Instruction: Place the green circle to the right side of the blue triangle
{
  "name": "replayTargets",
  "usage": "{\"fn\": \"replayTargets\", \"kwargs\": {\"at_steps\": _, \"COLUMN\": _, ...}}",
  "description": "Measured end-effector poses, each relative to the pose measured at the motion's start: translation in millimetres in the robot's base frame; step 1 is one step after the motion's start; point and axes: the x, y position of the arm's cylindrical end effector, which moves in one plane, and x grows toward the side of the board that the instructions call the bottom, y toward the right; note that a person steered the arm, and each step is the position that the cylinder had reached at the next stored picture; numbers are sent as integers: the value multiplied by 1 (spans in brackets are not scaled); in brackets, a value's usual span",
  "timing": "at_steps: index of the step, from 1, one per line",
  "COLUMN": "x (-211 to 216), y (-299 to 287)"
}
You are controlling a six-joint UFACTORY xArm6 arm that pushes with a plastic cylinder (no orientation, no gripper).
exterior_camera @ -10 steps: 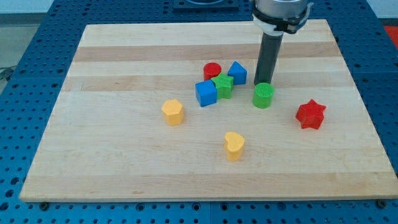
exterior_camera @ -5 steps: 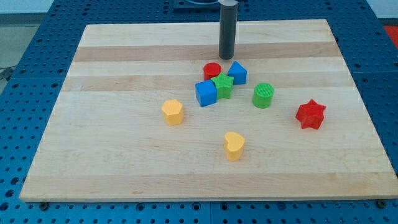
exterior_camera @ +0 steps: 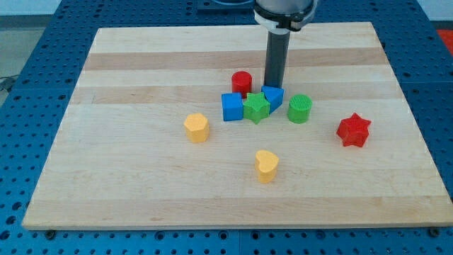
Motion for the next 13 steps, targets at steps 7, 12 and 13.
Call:
{"fn": "replayTargets", "kwargs": {"at_steps": 7, "x": 2, "y": -9}}
{"fn": "replayTargets", "kwargs": {"at_steps": 12, "x": -14, "y": 14}}
{"fn": "replayTargets", "kwargs": {"at_steps": 13, "x": -20, "y": -9}}
